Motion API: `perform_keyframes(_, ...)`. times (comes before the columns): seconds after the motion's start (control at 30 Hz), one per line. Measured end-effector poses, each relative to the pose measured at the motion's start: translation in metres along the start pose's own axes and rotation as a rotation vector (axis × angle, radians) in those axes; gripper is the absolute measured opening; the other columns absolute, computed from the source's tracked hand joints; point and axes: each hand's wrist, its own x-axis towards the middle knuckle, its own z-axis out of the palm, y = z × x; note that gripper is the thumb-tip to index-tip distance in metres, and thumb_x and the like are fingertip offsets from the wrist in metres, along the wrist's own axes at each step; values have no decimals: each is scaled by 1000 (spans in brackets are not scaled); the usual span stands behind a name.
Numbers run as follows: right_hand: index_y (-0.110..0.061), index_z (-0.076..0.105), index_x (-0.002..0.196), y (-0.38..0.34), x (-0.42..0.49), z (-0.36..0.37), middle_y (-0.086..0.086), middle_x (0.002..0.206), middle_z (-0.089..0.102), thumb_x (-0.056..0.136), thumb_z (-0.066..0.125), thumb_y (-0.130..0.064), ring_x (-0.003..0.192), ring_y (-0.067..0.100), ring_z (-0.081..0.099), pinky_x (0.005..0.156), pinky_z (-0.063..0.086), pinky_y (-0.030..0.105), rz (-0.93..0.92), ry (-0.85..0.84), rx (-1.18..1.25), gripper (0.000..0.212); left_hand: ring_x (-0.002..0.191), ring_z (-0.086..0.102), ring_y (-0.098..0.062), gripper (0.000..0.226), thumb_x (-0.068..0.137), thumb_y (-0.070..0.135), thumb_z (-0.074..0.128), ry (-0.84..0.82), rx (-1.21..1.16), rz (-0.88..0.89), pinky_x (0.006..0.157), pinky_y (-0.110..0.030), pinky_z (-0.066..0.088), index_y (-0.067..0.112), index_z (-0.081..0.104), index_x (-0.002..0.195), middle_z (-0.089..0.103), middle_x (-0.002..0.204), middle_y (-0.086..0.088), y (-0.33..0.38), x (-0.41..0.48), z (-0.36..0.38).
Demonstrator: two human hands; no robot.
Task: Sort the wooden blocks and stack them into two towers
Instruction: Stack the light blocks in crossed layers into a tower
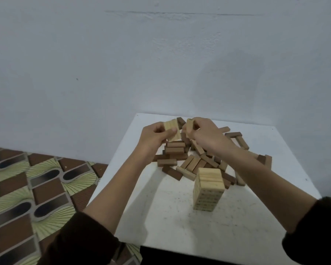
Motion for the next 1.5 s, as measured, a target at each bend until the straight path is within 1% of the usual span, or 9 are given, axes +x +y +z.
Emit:
perform_keyframes(0.1,-10,50,108,-3,-19,33,3,93,55,94,45,-12,89,19,52,86,42,37,-10,7,-92,15,77,63,-28,14,80,9,73,-1,107,-88,78,-39,51,-3,68,85,68,85,-17,-20,-19,-29)
perform_keyframes(0.23,-16,42,108,16,-49,92,4,103,55,94,45,-7,92,17,51,63,40,27,101,-130,-48,17,51,45,-11,30,75,4,75,-51,359,-195,55,-24,37,11,55,55,50,48,8,-64,-50,-47)
perform_keyframes(0.5,-7,48,119,79,-40,151,11,125,41,93,51,-10,111,26,47,96,44,40,267,-120,-161,26,76,52,-10,24,78,17,76,33,674,-173,63,-15,37,13,65,98,57,82,6,-102,-69,-51)
perform_keyframes(0.67,-3,45,130,86,-41,152,10,130,38,93,52,-5,106,19,46,77,38,11,165,-102,-91,37,102,51,-18,57,67,25,84,19,759,-104,82,-20,38,13,61,118,50,112,-1,-109,-66,-58)
perform_keyframes(0.8,-12,36,141,88,-45,149,2,135,35,83,69,-12,109,23,50,94,45,35,68,-240,-113,66,96,49,-11,84,63,24,87,-166,780,-99,78,-16,38,16,44,135,43,124,2,-109,-70,-66)
perform_keyframes(0.9,-11,31,144,87,-47,150,2,139,32,75,76,-10,115,22,45,98,41,31,9,-319,-131,82,92,45,-7,87,65,15,85,-232,781,-43,70,-6,38,16,38,139,43,126,1,-111,-73,-65)
perform_keyframes(1.1,-13,39,139,90,-47,154,1,127,43,75,74,-6,79,-2,38,71,30,8,-97,-266,-71,73,71,47,0,79,65,7,84,-175,665,33,64,-6,38,13,45,133,55,113,0,-118,-77,-63)
perform_keyframes(1.27,-14,46,135,91,-46,153,0,110,48,74,75,-7,73,-3,41,66,33,9,-177,-260,-53,68,69,47,-4,77,65,7,84,-204,668,81,64,-9,40,12,47,132,53,107,4,-119,-77,-66)
perform_keyframes(1.5,-22,46,132,71,-50,145,1,123,44,77,63,-5,114,20,37,92,36,30,-233,-236,-199,60,75,47,-2,80,64,9,85,-203,681,146,66,-8,38,20,45,133,51,107,9,-95,-75,-69)
